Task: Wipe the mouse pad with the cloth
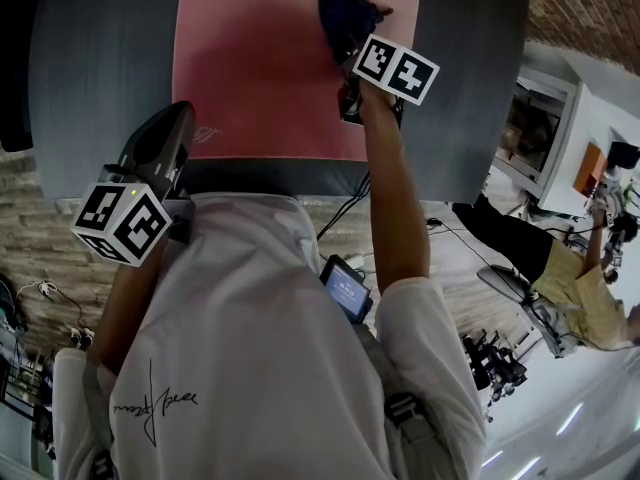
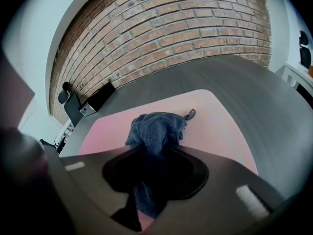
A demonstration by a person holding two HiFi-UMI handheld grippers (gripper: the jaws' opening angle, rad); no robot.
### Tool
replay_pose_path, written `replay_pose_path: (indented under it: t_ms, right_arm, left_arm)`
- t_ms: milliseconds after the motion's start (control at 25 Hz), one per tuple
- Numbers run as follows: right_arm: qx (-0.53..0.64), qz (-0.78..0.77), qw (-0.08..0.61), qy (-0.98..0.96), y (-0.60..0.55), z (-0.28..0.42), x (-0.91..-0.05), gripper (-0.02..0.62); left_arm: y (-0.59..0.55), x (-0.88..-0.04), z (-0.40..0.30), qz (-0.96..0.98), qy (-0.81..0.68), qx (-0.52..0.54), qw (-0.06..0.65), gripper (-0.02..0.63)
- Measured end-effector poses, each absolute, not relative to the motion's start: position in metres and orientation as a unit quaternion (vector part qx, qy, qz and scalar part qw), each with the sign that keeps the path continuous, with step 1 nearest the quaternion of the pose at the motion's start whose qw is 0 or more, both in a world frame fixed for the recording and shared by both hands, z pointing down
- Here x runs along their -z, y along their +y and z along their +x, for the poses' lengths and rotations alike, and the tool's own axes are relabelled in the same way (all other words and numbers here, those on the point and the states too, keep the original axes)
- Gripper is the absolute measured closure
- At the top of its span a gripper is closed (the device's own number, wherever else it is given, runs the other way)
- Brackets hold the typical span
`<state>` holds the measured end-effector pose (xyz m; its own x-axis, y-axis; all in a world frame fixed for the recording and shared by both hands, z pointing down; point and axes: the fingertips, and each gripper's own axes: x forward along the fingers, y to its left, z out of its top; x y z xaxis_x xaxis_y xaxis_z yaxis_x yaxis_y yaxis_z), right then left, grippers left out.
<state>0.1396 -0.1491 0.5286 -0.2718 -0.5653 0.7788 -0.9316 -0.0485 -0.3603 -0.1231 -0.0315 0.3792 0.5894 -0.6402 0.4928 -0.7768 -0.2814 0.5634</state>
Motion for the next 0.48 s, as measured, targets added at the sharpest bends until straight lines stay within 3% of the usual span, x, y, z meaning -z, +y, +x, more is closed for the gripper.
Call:
replay_pose_path:
  t_ms: [480]
  right_arm:
    - [-0.452,0.555,0.200,-0.669,-0.157,0.098,-0.529,0.482]
  left_arm:
    - [-0.031,-0.384,-0.129,0.792,-0.444,-0.082,0.411,0.594]
